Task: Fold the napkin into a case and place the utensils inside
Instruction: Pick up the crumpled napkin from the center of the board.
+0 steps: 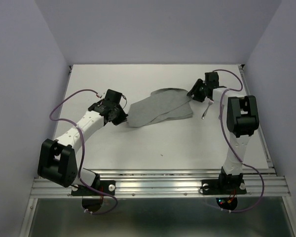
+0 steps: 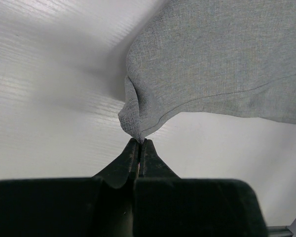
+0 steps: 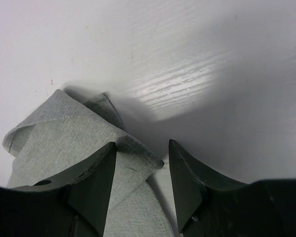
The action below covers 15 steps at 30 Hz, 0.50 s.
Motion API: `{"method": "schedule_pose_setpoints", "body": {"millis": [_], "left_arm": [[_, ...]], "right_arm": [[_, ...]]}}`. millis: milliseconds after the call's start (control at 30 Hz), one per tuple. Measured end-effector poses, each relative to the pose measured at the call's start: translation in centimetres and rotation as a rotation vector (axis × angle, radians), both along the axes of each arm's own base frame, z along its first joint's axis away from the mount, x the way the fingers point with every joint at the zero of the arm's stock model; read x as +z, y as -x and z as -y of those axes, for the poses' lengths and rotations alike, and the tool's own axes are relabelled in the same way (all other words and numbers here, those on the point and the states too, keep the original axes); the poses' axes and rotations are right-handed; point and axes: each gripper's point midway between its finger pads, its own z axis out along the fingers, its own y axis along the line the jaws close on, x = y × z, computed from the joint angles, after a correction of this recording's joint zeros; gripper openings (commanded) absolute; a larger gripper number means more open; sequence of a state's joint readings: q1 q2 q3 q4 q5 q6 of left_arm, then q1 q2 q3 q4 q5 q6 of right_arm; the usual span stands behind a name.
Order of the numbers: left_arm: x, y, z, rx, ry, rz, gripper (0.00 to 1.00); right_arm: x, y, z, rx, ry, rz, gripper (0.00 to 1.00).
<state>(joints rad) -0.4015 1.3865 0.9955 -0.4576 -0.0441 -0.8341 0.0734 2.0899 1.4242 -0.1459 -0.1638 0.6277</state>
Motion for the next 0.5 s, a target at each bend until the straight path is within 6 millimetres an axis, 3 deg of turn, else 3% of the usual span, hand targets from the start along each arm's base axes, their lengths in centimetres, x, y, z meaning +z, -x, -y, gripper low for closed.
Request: {"method": "schedule_pose_setpoints", "body": {"millis": [133,233,367,500], "left_arm": [[0.1,-0.1,0.1,-0.006,0.002,0.0,0.0],[0.0,-0.1,0.1,-0.009,0.001,-0.004,0.0],[0.1,-0.1,0.2,-0.01,0.003,-0.003,0.0],[0.2,-0.2,0.2,-0.011,0.003,0.0,0.0]], "right_arm": [[0.0,-0.4,-0.7,0.027,-0.04,0.01,0.43],[-0.1,-0.4,-1.1,0.038,-0.065,0.007,0.25],[-0.2,-0.3,-1.2,0.041,-0.082,-0.001,0.08],[-0.5,0.1,-1.3,0.042,-0.084,-0.006,0.06]]}}
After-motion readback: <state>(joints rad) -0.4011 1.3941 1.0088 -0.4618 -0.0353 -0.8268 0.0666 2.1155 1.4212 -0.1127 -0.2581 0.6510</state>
